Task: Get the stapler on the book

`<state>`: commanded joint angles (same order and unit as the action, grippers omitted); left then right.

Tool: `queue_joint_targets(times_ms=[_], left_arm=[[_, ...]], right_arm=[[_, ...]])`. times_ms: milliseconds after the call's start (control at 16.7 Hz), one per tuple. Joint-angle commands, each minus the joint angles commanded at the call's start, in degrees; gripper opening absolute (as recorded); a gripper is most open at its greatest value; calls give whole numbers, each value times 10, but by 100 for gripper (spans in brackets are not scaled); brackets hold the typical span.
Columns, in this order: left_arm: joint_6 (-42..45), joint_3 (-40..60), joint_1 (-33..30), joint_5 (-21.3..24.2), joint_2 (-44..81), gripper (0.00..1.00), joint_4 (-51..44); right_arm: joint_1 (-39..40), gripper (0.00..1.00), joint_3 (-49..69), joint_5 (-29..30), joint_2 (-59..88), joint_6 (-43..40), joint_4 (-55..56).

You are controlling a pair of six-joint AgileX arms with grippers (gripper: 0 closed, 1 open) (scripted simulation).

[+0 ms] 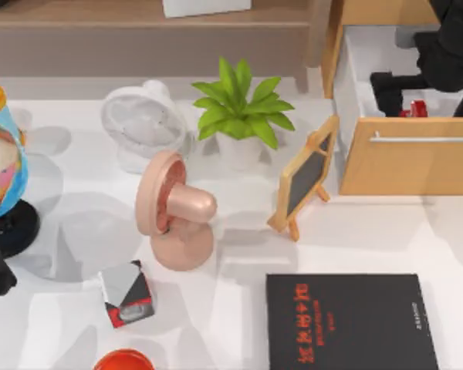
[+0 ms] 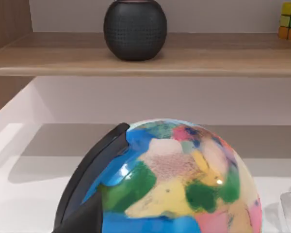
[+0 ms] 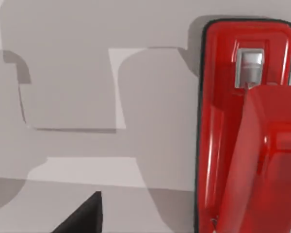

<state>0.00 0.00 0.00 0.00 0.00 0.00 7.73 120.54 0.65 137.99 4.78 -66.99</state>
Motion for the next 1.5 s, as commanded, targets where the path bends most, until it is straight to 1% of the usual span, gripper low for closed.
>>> queue_joint_targets(times_ms=[360, 660, 1440, 1500], left_arm=[[0, 0, 0, 0, 0, 100, 0], [0, 0, 0, 0, 0, 100, 0], [0, 0, 0, 0, 0, 100, 0], [0, 0, 0, 0, 0, 100, 0]], right_arm=[[-1, 100, 2, 0, 27, -1, 29], [-2, 100, 2, 0, 34, -1, 33], [-2, 2, 2, 0, 34, -1, 33], [-2, 0, 2, 0, 34, -1, 33]])
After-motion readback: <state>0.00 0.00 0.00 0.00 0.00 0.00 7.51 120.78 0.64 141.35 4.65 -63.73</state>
